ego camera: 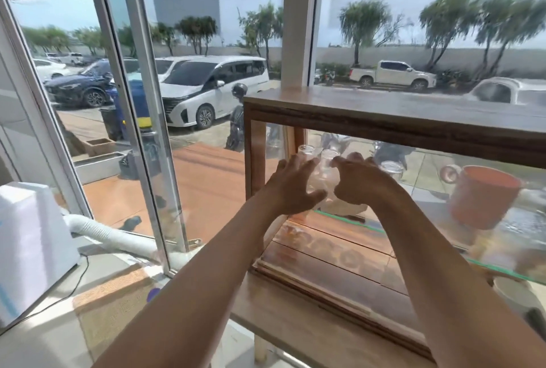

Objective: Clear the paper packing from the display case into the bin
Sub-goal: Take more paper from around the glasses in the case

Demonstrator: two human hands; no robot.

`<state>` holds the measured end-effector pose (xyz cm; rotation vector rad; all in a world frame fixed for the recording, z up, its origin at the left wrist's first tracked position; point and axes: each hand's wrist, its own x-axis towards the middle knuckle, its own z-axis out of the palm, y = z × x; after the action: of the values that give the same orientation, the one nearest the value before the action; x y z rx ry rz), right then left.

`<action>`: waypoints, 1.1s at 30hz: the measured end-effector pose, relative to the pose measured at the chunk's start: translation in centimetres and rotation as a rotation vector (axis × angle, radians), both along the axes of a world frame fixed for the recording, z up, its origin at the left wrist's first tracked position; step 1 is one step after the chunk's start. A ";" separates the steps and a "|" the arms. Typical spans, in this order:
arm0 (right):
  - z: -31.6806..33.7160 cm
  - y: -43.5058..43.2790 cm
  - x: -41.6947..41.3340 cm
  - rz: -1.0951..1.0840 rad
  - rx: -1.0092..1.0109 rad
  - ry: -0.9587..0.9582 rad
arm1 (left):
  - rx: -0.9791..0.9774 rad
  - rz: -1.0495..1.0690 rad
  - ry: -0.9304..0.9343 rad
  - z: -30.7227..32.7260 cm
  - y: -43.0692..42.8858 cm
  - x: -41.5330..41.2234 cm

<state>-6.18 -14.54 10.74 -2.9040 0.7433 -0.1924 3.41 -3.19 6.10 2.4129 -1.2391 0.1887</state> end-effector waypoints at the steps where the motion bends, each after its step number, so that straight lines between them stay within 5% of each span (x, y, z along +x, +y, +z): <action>1: -0.1 -0.2 0.4 0.000 -0.008 0.058 | 0.032 -0.013 0.018 0.1 -0.6 0.5; 6: -1.2 -0.8 1.9 0.072 -0.003 0.288 | 0.221 -0.016 0.135 -0.5 -2.5 2.3; 12: -3.0 -1.4 1.5 0.058 -0.006 -0.119 | -0.025 -0.013 0.100 -0.6 -1.7 2.4; 17: -2.4 -0.8 1.2 0.067 0.104 -0.251 | -0.125 -0.019 0.013 1.0 0.1 1.0; 26: -0.1 3.0 -0.7 0.270 0.296 -0.200 | -0.136 0.004 0.052 2.2 8.5 -1.2; 33: -2.6 10.2 2.4 0.493 0.392 -0.085 | -0.191 0.215 0.140 -0.2 19.0 -0.2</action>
<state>-3.75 -4.39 8.12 -2.5782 0.0273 -0.0983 3.22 15.79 5.85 2.3444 -0.8591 0.1888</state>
